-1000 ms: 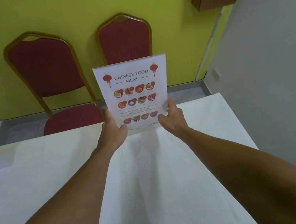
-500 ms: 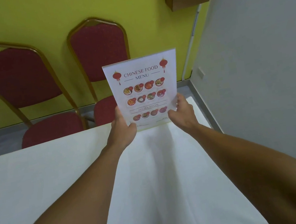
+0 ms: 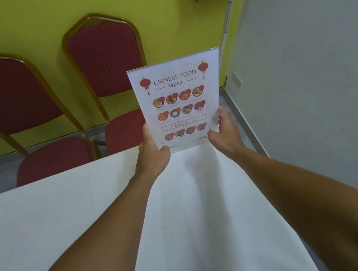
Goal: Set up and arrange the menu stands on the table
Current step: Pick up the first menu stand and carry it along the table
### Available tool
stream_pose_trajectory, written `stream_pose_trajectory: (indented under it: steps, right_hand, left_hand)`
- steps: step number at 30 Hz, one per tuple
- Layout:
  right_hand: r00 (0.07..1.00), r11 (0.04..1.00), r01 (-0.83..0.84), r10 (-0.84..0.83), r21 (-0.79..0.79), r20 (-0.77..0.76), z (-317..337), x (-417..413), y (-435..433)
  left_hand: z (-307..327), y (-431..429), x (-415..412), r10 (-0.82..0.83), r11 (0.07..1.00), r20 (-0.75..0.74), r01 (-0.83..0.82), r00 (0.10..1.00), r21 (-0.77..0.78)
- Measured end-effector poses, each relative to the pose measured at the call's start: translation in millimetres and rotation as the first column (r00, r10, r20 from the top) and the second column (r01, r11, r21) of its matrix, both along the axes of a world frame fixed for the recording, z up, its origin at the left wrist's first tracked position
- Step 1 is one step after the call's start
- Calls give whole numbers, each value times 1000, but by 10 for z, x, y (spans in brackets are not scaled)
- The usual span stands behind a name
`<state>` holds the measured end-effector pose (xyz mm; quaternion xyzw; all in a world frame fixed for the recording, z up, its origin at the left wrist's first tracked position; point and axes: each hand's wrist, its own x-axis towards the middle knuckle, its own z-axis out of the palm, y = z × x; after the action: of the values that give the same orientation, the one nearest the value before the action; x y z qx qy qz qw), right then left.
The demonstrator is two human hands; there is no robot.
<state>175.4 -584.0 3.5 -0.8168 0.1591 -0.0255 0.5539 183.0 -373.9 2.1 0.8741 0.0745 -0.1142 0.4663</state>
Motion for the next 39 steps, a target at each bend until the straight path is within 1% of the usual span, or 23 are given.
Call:
stream_pose_trajectory:
  steps: [4, 8, 12, 18, 26, 33, 39]
  right_hand:
    - [998, 999, -28, 27, -22, -54, -82, -17, -9]
    - [997, 999, -36, 35, -22, -74, -111, -26, -56]
    - [997, 1000, -30, 30, -1, -76, -91, -41, -117]
    - [996, 999, -47, 46, -15, -76, -80, -83, -201]
    - [997, 999, -29, 31, 23, -75, -58, -114, -170]
    - [998, 999, -29, 28, -15, -55, 2, -147, -216]
    - [996, 997, -59, 54, -57, -76, 47, -151, -229]
  left_hand:
    - [-36, -24, -48, -9, 1000, -44, 9, 999, 2]
    - [-38, -49, -57, -2, 1000, -38, 2, 999, 2]
    - [-32, -77, -91, -22, 1000, -46, 23, 999, 12]
    - [-28, -134, -129, -48, 999, -52, 48, 997, -7]
    - [36, -132, -104, -71, 997, -86, 70, 994, -11]
    - [84, -176, -85, -101, 995, -104, 102, 989, 1]
    - [71, -168, -108, -91, 995, -93, 93, 992, 26]
